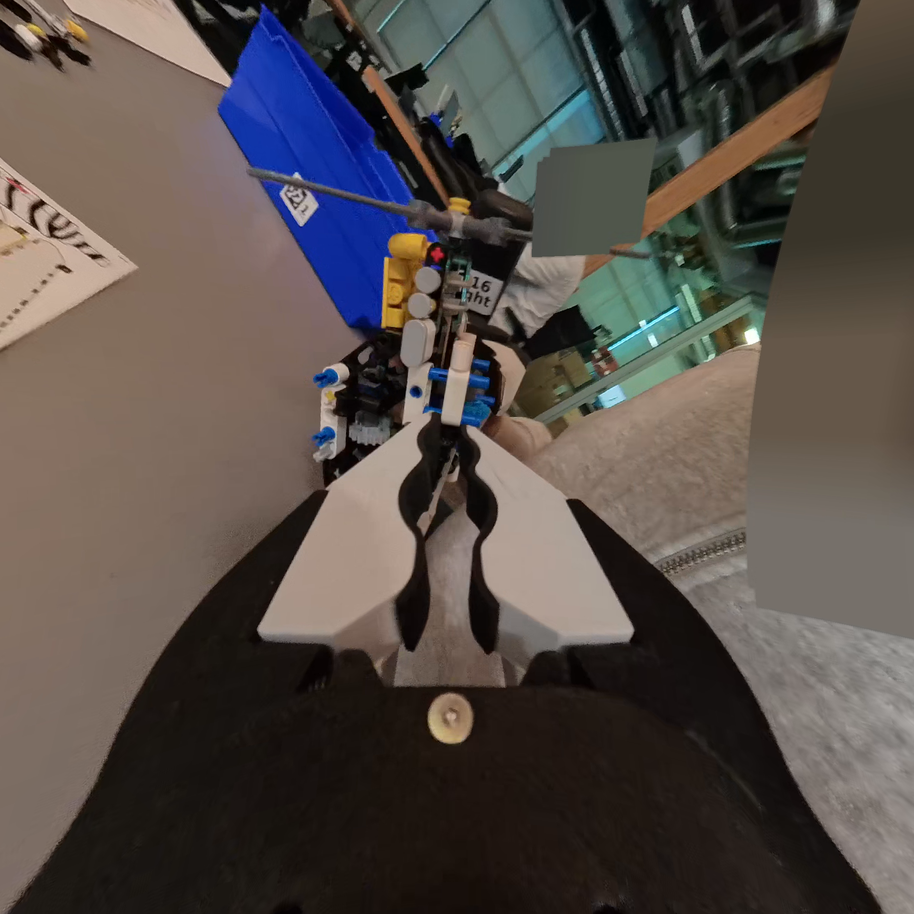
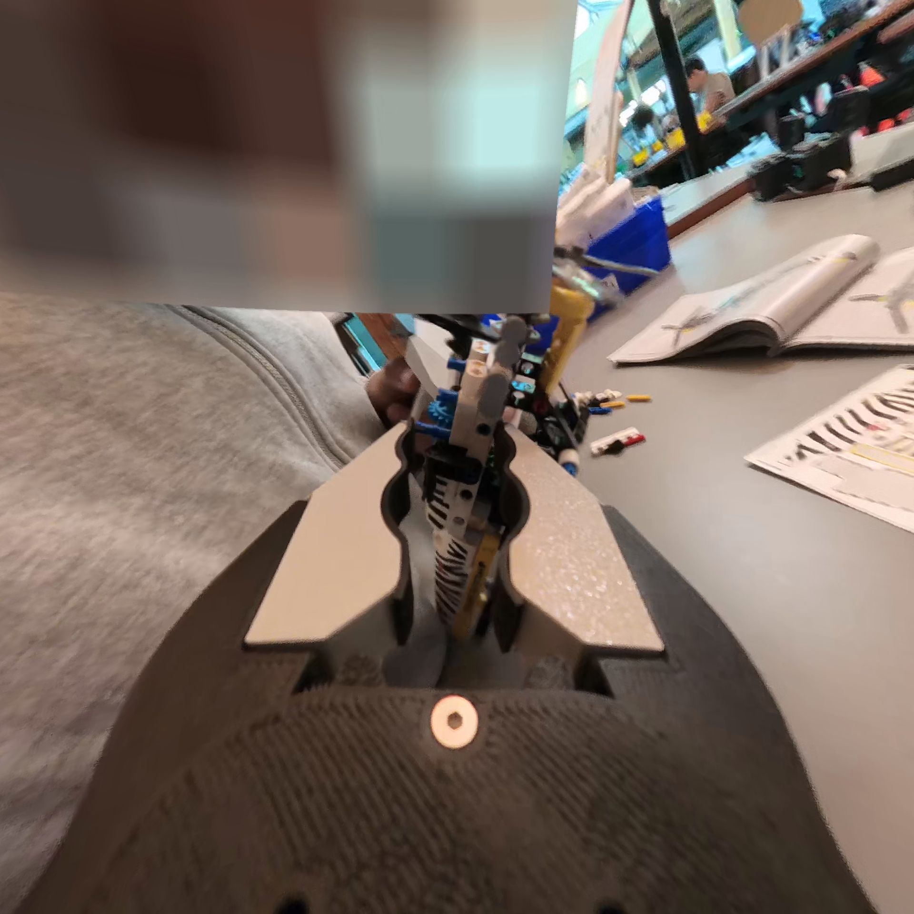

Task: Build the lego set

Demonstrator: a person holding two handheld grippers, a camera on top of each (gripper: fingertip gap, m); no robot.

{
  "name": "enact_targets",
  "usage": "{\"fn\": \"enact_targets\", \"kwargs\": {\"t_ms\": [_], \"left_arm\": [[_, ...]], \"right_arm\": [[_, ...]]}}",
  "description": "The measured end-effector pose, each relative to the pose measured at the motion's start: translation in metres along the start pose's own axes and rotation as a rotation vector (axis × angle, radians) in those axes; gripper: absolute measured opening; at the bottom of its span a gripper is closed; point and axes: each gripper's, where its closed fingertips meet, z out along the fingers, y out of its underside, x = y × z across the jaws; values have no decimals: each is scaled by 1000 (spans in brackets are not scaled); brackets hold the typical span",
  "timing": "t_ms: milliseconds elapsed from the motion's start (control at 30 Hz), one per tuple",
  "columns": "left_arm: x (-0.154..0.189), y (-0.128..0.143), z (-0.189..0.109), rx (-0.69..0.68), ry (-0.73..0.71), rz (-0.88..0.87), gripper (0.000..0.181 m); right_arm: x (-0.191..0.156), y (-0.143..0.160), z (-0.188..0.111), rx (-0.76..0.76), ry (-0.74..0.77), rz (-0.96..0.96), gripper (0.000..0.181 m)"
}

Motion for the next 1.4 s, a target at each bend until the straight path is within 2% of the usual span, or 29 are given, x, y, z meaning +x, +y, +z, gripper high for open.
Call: {"fn": "enact_targets", "kwargs": {"t_ms": [167, 300, 467, 533, 833, 1400], "left_arm": [[-4, -4, 0, 16, -29, 2, 4], [-2, -8, -2, 39, -46, 59, 21], [-18, -6, -3, 22, -171, 128, 41], [-17, -4, 1, 17, -152, 111, 46], [-17, -4, 5, 29, -110, 72, 30], [-15, -1, 7, 6, -79, 5, 29]], "right_arm": [[5, -4, 0, 4, 4, 4, 29], [14, -3, -2, 22, 8, 34, 29], [18, -4, -3, 45, 22, 44, 29], [17, -4, -1, 44, 23, 38, 29], [13, 0, 2, 39, 10, 48, 29], [12, 2, -2, 48, -10, 59, 29]]}}
